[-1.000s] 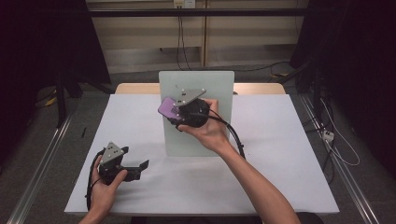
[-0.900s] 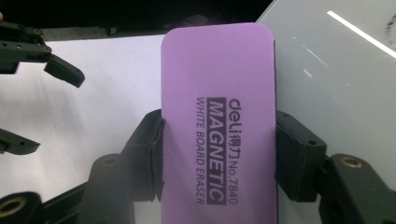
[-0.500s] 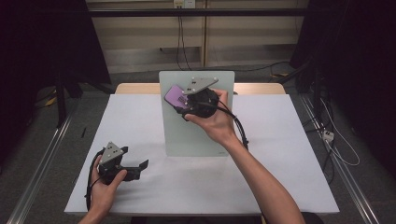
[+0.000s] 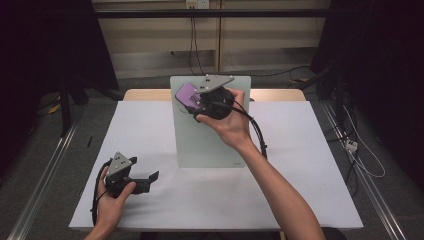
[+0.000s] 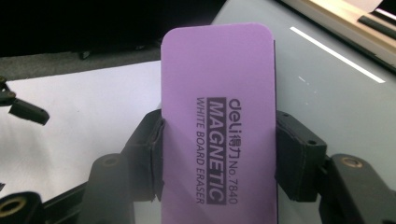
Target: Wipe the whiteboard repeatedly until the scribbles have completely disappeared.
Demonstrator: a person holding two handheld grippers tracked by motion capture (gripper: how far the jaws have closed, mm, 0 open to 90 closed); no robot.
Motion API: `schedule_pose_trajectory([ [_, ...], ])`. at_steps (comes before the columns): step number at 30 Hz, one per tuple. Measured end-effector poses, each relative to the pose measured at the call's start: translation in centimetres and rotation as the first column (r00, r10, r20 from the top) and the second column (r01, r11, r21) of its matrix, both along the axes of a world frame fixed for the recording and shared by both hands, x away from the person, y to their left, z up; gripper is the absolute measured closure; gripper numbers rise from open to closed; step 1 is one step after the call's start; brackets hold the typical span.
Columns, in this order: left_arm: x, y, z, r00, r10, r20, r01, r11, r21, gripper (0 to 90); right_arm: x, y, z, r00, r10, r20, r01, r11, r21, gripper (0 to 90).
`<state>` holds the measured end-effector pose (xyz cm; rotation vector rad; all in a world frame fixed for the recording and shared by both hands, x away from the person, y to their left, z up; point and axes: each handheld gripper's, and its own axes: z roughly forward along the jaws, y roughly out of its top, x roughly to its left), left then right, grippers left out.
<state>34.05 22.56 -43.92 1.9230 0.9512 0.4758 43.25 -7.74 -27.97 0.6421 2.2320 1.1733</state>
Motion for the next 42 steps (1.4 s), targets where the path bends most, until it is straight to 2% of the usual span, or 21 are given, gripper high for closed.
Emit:
schedule_pose_trajectory([
  [8,0.0,-0.1,0.0,1.0,-0.001,-0.001,0.001,1.0,0.0,5.0,-0.6,2.0,-2.6,0.9979,0.053,-0.037,-0.054,0.998,-0.042,41.5],
  [14,0.0,0.0,0.0,1.0,0.0,0.001,0.0,1.0,0.001,5.0,-1.4,3.5,-4.9,0.9923,0.096,-0.078,-0.104,0.989,-0.109,41.5],
  [18,0.0,0.0,-0.1,1.0,0.002,-0.001,-0.002,1.0,-0.003,5.0,-1.7,3.9,-6.1,0.9856,0.118,-0.121,-0.131,0.986,-0.104,41.6],
  [20,0.0,0.0,-0.1,1.0,0.001,-0.001,-0.001,1.0,-0.003,5.0,-1.8,4.0,-6.4,0.9849,0.123,-0.123,-0.137,0.984,-0.117,41.6],
  [24,0.0,0.0,-0.1,1.0,0.001,0.0,-0.001,1.0,-0.003,5.0,-1.6,3.8,-6.0,0.985,0.121,-0.123,-0.134,0.985,-0.109,41.6],
  [28,0.0,0.0,-0.1,1.0,0.003,-0.002,-0.003,1.0,-0.002,5.0,-1.2,3.0,-4.5,0.9917,0.096,-0.086,-0.103,0.992,-0.08,41.6],
  [35,0.0,0.0,-0.1,1.0,0.004,-0.002,-0.004,1.0,-0.003,5.0,-0.6,0.5,-1.7,0.9993,0.029,-0.025,-0.029,1.0,-0.01,41.6],
  [42,0.0,-0.1,-0.1,1.0,0.003,-0.003,-0.003,1.0,-0.002,5.0,-0.7,-2.5,-0.5,0.9993,-0.037,0.003,0.037,0.998,0.042,41.6],
])
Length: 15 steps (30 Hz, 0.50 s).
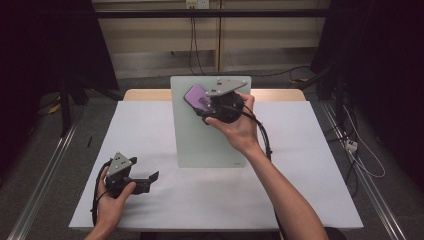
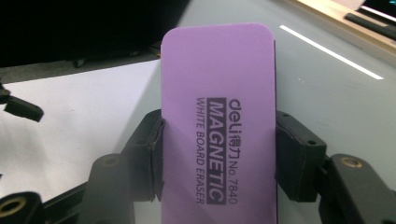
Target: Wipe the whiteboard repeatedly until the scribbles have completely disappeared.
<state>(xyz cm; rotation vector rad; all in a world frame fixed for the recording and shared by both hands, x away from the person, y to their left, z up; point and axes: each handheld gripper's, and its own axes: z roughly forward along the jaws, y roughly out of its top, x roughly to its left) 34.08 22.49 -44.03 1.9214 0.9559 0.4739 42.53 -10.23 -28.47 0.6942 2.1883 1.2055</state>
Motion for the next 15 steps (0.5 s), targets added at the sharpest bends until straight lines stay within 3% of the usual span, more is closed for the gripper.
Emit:
schedule_pose_trajectory([
  [5,-0.1,-0.1,0.0,1.0,-0.001,0.0,0.001,1.0,-0.004,5.0,-0.4,-2.7,0.5,0.9987,-0.048,0.017,0.048,0.999,0.004,41.5],
  [10,0.1,0.0,-0.2,1.0,-0.001,-0.008,0.001,1.0,0.007,5.0,-1.1,-4.8,0.0,0.9968,-0.079,0.011,0.079,0.997,0.003,41.6],
  [15,0.0,0.0,-0.2,0.9999,-0.002,-0.011,0.002,1.0,0.004,5.0,-1.7,-5.6,-1.1,0.9983,-0.055,-0.018,0.055,0.998,0.006,41.6],
])
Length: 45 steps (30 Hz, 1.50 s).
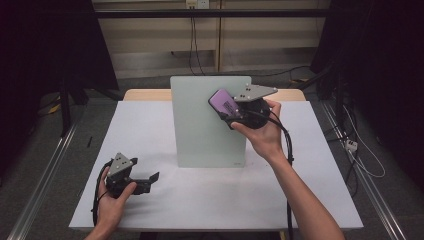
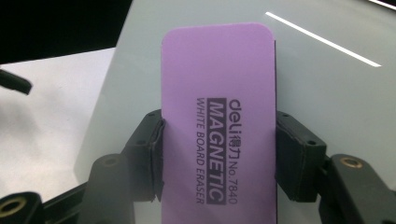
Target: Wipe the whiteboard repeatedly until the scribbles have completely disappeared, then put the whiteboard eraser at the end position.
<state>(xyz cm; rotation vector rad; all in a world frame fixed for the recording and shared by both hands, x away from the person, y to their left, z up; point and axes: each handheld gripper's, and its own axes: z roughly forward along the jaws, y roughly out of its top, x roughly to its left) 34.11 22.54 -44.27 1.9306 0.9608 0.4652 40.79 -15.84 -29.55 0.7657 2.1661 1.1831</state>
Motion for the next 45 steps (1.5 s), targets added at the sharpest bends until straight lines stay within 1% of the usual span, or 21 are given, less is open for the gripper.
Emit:
schedule_pose_trajectory([
  [4,0.1,0.1,-0.1,1.0,0.005,-0.007,-0.006,1.0,-0.004,5.0,-0.6,-0.1,-0.7,0.9994,0.03,-0.018,-0.03,0.999,0.013,41.6],
  [8,0.0,0.1,0.1,1.0,0.004,0.004,-0.004,1.0,-0.006,5.0,-1.2,0.1,-1.6,0.9976,0.056,-0.039,-0.056,0.998,0.012,41.6],
  [13,0.0,0.1,0.0,1.0,0.009,0.0,-0.009,0.9999,-0.004,5.0,-1.7,-0.1,-3.3,0.9931,0.083,-0.084,-0.081,0.996,0.025,41.6],
  [18,-0.1,0.0,0.1,1.0,0.004,0.001,-0.004,1.0,0.005,5.0,-2.4,-0.2,-4.1,0.9885,0.109,-0.105,-0.106,0.994,0.034,41.6],
  [20,0.0,0.0,0.0,1.0,0.005,0.0,-0.005,1.0,0.007,5.0,-2.6,-0.3,-4.4,0.9867,0.116,-0.114,-0.113,0.993,0.029,41.6],
  [22,-0.1,-0.1,0.1,1.0,0.005,0.004,-0.005,1.0,0.008,5.0,-2.8,-0.5,-4.8,0.9827,0.127,-0.134,-0.124,0.992,0.033,41.6],
  [24,-0.1,-0.1,0.0,1.0,0.002,0.004,-0.002,1.0,0.005,5.0,-3.0,-0.7,-5.2,0.9806,0.127,-0.149,-0.124,0.992,0.029,41.6],
  [27,0.1,0.0,-0.1,1.0,0.004,-0.007,-0.004,1.0,0.005,5.0,-3.0,-0.9,-5.6,0.977,0.128,-0.17,-0.123,0.992,0.038,41.6],
  [30,0.1,0.1,-0.1,0.9999,0.011,-0.01,-0.011,0.9999,-0.007,5.0,-3.1,-1.0,-6.0,0.9722,0.141,-0.187,-0.133,0.99,0.052,41.6],
  [32,0.1,0.2,-0.1,0.9999,0.012,-0.008,-0.012,0.9999,-0.006,5.0,-3.1,-0.9,-6.2,0.9697,0.147,-0.195,-0.139,0.989,0.052,41.6],
  [33,0.0,0.1,-0.1,0.9999,0.012,-0.006,-0.012,0.9999,-0.009,5.0,-3.2,-0.8,-6.4,0.9681,0.149,-0.201,-0.142,0.989,0.051,41.6],
  [35,0.1,0.1,0.0,1.0,0.007,-0.005,-0.007,1.0,0.001,5.0,-3.4,-0.5,-6.7,0.9638,0.166,-0.209,-0.16,0.986,0.044,41.6],
  [39,-0.1,0.0,0.1,0.9999,0.013,0.003,-0.013,0.9999,-0.002,5.0,-3.9,-0.3,-7.1,0.9569,0.187,-0.222,-0.185,0.982,0.03,41.6],
  [45,-0.2,0.0,0.3,0.9998,0.015,0.01,-0.015,0.9999,0.001,5.0,-4.4,-0.4,-7.7,0.9495,0.193,-0.247,-0.192,0.981,0.029,41.6],
])
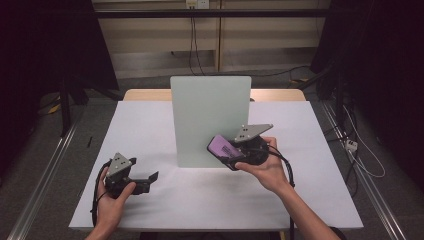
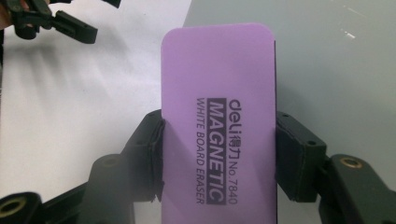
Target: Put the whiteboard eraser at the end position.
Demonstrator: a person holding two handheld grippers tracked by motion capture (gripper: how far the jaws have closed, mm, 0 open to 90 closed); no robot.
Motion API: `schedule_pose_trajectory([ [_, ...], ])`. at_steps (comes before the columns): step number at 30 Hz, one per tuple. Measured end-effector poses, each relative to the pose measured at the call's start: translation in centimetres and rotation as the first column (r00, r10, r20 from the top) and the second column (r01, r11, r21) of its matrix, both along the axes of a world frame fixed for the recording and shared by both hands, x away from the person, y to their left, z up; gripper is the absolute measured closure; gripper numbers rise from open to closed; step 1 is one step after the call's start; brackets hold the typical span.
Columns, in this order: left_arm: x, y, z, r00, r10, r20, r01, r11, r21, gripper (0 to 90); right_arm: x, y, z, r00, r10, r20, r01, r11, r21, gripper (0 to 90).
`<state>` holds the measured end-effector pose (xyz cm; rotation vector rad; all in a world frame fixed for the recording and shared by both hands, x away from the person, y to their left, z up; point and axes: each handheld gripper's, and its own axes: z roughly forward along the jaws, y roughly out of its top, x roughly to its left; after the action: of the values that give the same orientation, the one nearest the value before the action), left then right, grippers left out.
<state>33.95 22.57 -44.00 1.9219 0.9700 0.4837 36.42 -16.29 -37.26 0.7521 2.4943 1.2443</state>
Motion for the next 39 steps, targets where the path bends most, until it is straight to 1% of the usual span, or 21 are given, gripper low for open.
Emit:
schedule_pose_trajectory([
  [1,0.0,0.0,0.0,1.0,-0.002,-0.001,0.002,1.0,0.004,5.0,0.0,-0.1,-0.1,1.0,0.006,-0.003,-0.006,1.0,0.0,41.6],
  [2,0.0,-0.1,0.0,1.0,0.004,-0.003,-0.004,1.0,-0.002,5.0,-0.1,-0.2,-0.1,0.9999,0.009,-0.005,-0.009,1.0,-0.004,41.6],
  [5,0.1,-0.1,-0.1,1.0,0.004,-0.007,-0.004,1.0,-0.002,5.0,-0.1,-0.2,-0.3,0.9998,0.015,-0.016,-0.015,1.0,-0.008,41.6],
  [7,0.1,-0.1,0.0,1.0,0.005,-0.007,-0.005,1.0,0.001,5.1,-0.1,-0.2,-0.6,0.9993,0.019,-0.033,-0.02,1.0,-0.011,41.6],
  [11,0.1,-0.1,-0.1,0.9999,0.011,-0.007,-0.011,0.9999,-0.005,5.1,-0.1,0.0,-1.0,0.9981,0.039,-0.047,-0.04,0.999,-0.023,41.6],
  [17,0.1,-0.1,-0.1,0.9999,0.003,-0.012,-0.003,1.0,0.002,5.2,-0.2,0.2,-1.1,0.9963,0.059,-0.063,-0.061,0.998,-0.025,41.5],
  [18,0.1,-0.1,-0.1,0.9999,0.003,-0.011,-0.003,1.0,0.002,5.2,-0.2,0.2,-1.1,0.9957,0.059,-0.071,-0.061,0.998,-0.02,41.5],
  [20,0.1,-0.1,-0.2,0.9999,0.005,-0.011,-0.005,1.0,0.001,5.2,-0.2,0.3,-1.2,0.9952,0.065,-0.073,-0.067,0.997,-0.035,41.5],
  [23,0.0,0.1,-0.1,1.0,0.005,-0.006,-0.005,1.0,0.001,5.2,-0.2,0.5,-1.4,0.9935,0.075,-0.085,-0.079,0.996,-0.044,41.5],
  [25,-0.1,0.1,-0.1,0.9999,0.008,-0.006,-0.008,0.9999,-0.007,5.2,-0.2,0.8,-1.6,0.9919,0.092,-0.088,-0.097,0.994,-0.056,41.5],
  [29,-0.1,0.3,-0.1,1.0,0.002,-0.006,-0.002,1.0,-0.002,5.1,-0.3,1.2,-1.8,0.9899,0.095,-0.105,-0.103,0.992,-0.074,41.6],
  [32,-0.1,0.3,0.0,1.0,0.004,0.001,-0.004,0.9999,-0.013,5.1,-0.5,1.4,-2.2,0.9878,0.11,-0.111,-0.12,0.989,-0.088,41.5],
  [33,-0.1,0.2,0.0,1.0,0.005,-0.002,-0.005,0.9999,-0.012,5.2,-0.6,1.4,-2.2,0.9871,0.11,-0.117,-0.121,0.988,-0.091,41.5],
  [35,-0.1,0.2,0.0,1.0,0.004,-0.003,-0.004,1.0,-0.008,5.1,-0.8,1.5,-2.5,0.9848,0.117,-0.128,-0.13,0.986,-0.101,41.6],
  [37,-0.2,0.2,0.0,1.0,0.005,-0.003,-0.005,0.9999,-0.013,5.1,-0.9,1.5,-2.8,0.9829,0.122,-0.138,-0.136,0.986,-0.099,41.5],
  [39,-0.1,0.2,0.0,1.0,0.002,-0.004,-0.002,1.0,-0.005,5.1,-0.9,1.6,-3.1,0.9792,0.133,-0.154,-0.15,0.983,-0.11,41.5],
])
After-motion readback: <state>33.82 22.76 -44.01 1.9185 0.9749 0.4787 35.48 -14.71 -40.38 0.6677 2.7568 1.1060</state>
